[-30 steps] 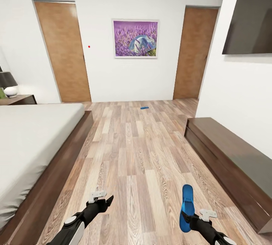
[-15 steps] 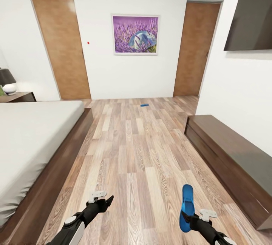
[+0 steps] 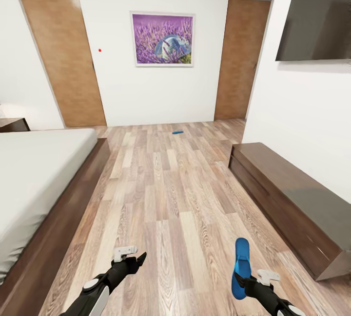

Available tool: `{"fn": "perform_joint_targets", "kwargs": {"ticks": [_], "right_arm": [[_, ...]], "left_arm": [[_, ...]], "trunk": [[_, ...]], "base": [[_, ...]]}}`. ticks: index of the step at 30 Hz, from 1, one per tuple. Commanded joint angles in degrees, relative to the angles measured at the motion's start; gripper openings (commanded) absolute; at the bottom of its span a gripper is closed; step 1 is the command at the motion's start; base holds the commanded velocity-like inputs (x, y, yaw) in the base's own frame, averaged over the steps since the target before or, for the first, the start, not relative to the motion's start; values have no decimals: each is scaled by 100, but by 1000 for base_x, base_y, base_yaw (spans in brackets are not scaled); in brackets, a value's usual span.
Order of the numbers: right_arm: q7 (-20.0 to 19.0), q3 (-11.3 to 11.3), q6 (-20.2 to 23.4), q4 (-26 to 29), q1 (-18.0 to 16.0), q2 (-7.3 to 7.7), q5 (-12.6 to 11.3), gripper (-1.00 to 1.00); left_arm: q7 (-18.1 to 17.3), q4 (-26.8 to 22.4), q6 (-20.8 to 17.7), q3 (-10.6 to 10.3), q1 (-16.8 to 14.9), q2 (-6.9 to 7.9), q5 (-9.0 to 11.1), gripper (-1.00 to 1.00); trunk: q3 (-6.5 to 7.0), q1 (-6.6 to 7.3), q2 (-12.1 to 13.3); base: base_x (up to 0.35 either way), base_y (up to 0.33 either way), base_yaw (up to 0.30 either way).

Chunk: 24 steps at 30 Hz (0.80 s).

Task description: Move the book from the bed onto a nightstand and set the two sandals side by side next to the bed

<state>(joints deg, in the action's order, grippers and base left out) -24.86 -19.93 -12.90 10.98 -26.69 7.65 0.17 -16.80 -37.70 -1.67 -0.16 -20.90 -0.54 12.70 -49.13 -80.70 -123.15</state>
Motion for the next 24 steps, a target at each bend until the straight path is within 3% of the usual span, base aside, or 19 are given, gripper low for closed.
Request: {"fn": "perform_joint_targets", "kwargs": {"ticks": [1,7,24], "right_arm": [[-37,-38,-11,-8,-5,0,0,-100],[-37,-38,-11,-8,-3,0,7,-100],[-37,-38,-11,-8,-4,0,6,-100]], "left_arm": [[-16,-1,-18,-2,-2,1,57,100],[-16,-1,-18,-2,-2,1,57,100],[-16,-1,-18,-1,-2,1,57,100]], "trunk": [[-14,1,-2],[-44,1,-2],[-87,1,-2]], "base": [[0,0,-172],[0,0,-111],[0,0,-5]]}}
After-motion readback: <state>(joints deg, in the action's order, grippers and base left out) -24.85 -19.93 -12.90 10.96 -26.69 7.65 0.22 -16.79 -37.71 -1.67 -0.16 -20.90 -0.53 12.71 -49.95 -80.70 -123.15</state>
